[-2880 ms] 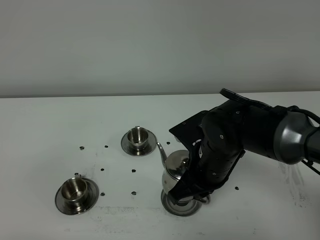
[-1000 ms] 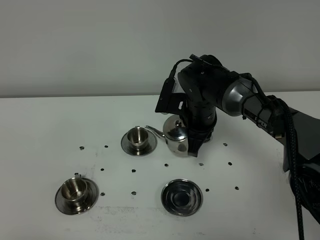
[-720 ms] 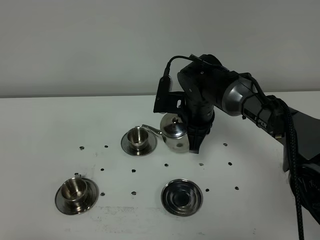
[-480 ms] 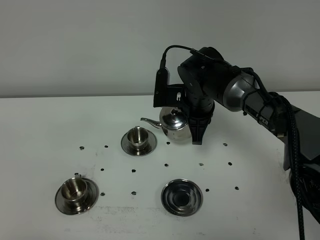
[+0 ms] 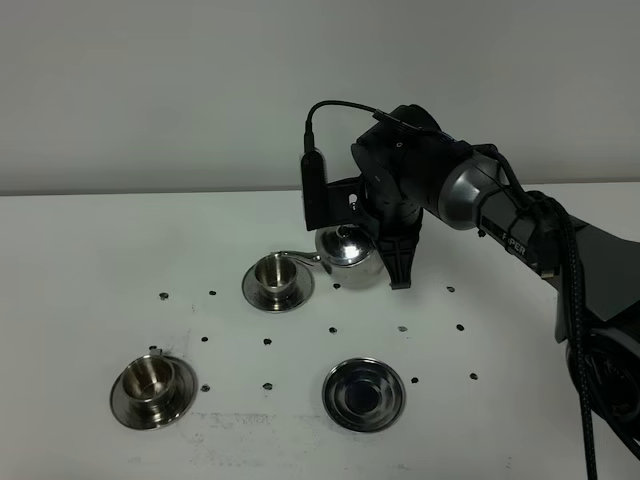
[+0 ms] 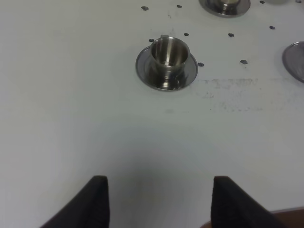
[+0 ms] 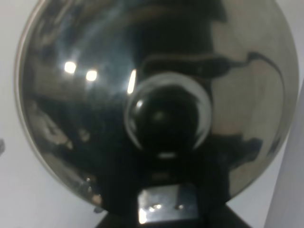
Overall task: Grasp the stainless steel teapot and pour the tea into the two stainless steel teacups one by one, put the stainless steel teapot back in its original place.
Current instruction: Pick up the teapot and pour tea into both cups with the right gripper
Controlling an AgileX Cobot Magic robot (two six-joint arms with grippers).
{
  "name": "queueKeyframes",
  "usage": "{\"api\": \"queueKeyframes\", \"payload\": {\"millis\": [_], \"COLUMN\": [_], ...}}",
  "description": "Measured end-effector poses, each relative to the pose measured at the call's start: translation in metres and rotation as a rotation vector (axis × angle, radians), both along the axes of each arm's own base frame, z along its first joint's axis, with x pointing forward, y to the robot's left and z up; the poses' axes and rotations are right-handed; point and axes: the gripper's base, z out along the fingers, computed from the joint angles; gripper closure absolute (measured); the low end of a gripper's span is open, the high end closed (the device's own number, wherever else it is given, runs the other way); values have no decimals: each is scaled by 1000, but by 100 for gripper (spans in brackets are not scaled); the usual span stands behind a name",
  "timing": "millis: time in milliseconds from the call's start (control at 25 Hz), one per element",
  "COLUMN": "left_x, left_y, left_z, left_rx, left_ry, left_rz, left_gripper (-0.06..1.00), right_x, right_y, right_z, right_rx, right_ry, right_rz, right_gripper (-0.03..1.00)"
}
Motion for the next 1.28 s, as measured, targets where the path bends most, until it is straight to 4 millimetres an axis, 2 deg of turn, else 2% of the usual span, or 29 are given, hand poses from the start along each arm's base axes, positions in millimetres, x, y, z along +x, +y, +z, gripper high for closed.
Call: {"api": "queueKeyframes", "payload": {"millis": [400, 1280], "left_x": [0, 0], "left_y": [0, 0], "left_z": [0, 0], "left_rx": [0, 0], "left_ry": [0, 0], "left_rz": [0, 0], "left_gripper": [44, 44], "right_x": [10, 10], "right_y": [1, 8], "right_z": [-6, -2], "right_rx": [-58, -167], "right_ry": [-49, -130], "right_rz": [33, 142], "right_gripper": [78, 78]}}
